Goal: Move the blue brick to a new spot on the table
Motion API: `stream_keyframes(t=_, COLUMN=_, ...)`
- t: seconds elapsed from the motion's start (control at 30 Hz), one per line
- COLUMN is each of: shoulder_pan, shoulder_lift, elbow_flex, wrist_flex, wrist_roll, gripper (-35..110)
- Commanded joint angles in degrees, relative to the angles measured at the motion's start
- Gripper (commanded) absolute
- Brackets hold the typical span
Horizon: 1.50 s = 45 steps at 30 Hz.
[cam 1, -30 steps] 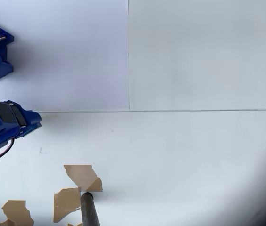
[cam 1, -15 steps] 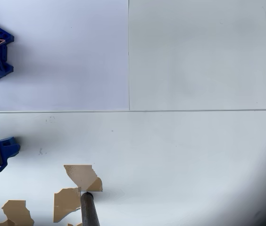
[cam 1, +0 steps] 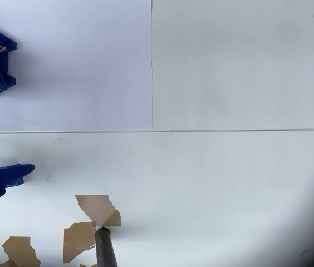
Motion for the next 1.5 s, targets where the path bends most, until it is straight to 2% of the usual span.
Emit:
stream_keyframes(t=0.0, shoulder_pan=-10.99, shoulder_lift=16.96, elbow_flex=6.50, wrist_flex=4.57, wrist_roll=2.20, gripper=26)
stream_keyframes(t=0.17, shoulder_pan=-37.27, shoulder_lift=37.27, elbow_flex=22.24, wrist_flex=3.52, wrist_roll=9.23, gripper=12)
stream_keyframes(t=0.33, shoulder_pan=-63.28, shoulder_lift=47.02, elbow_flex=28.83, wrist_flex=1.14, wrist_roll=17.31, gripper=0)
stream_keyframes(t=0.43, shoulder_pan=-74.44, shoulder_lift=48.16, elbow_flex=30.06, wrist_flex=-0.70, wrist_roll=20.13, gripper=0)
stream_keyframes(t=0.53, shoulder_pan=-81.30, shoulder_lift=48.87, elbow_flex=33.49, wrist_flex=-4.48, wrist_roll=19.95, gripper=0)
stream_keyframes(t=0.77, shoulder_pan=-86.92, shoulder_lift=64.60, elbow_flex=49.48, wrist_flex=-5.98, wrist_roll=13.71, gripper=0)
stream_keyframes(t=0.9, shoulder_pan=-83.67, shoulder_lift=75.06, elbow_flex=57.92, wrist_flex=-3.25, wrist_roll=10.90, gripper=0)
stream_keyframes(t=1.03, shoulder_pan=-79.28, shoulder_lift=79.54, elbow_flex=63.46, wrist_flex=-4.83, wrist_roll=8.35, gripper=0)
stream_keyframes(t=1.47, shoulder_pan=-84.11, shoulder_lift=83.76, elbow_flex=67.06, wrist_flex=-6.59, wrist_roll=20.30, gripper=3)
